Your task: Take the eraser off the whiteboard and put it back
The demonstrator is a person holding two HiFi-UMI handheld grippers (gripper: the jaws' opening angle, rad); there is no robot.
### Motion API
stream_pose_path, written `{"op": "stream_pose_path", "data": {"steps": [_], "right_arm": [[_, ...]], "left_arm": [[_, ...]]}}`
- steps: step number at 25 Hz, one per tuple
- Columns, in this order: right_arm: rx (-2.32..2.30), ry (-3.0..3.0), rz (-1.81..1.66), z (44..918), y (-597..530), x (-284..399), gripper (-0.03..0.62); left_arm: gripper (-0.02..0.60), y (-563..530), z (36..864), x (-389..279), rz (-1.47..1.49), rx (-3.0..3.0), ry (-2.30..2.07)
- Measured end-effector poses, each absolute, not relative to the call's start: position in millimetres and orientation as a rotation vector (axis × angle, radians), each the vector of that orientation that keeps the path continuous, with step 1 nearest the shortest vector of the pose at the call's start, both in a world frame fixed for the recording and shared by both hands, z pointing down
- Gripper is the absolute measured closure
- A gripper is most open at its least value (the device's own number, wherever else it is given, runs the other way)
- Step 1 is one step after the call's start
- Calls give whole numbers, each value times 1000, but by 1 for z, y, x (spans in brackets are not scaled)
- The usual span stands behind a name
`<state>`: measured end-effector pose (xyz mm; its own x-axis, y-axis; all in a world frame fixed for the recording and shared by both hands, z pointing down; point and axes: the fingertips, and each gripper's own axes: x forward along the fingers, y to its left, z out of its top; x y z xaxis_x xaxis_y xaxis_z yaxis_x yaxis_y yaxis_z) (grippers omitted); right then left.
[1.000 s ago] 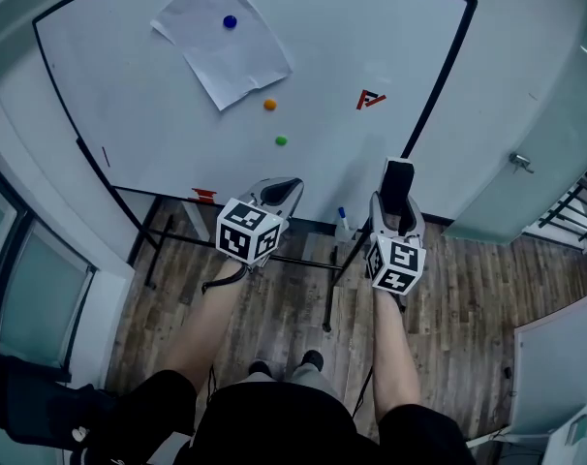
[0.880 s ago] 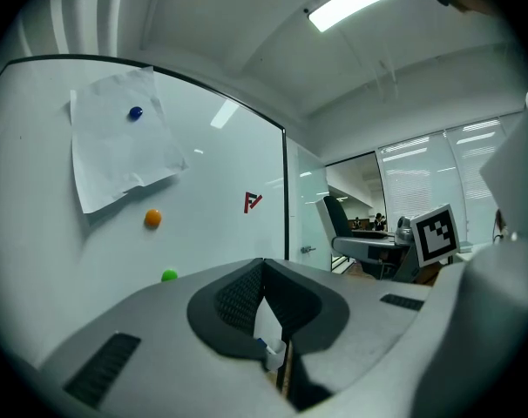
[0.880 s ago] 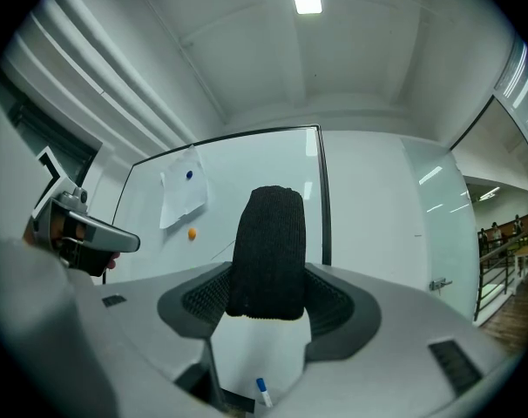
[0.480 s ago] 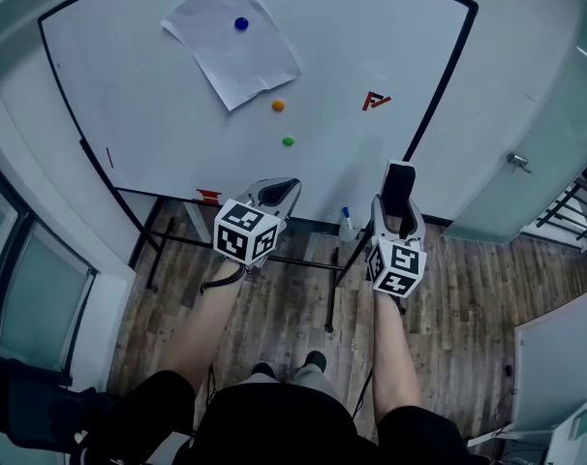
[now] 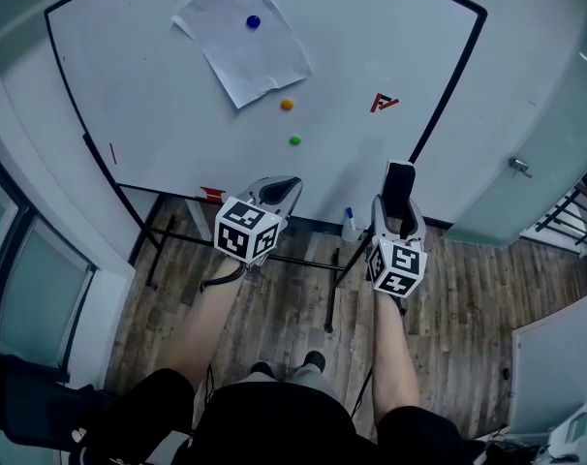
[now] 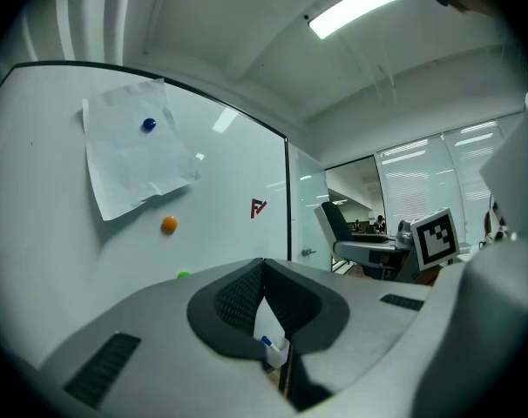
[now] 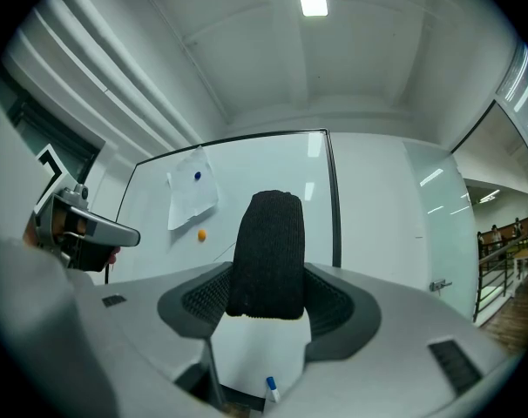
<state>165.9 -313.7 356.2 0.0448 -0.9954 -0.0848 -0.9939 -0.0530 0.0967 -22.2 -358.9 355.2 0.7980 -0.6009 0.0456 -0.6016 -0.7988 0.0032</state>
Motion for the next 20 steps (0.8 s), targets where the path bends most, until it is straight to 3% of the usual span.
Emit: {"op": "stream_pose_path", "data": {"steps": [20], "right_arm": [[2286,-2159,-236,343,-367,165,341]], "left_arm": [[560,-392,353,-23,86,2984,-977]]}}
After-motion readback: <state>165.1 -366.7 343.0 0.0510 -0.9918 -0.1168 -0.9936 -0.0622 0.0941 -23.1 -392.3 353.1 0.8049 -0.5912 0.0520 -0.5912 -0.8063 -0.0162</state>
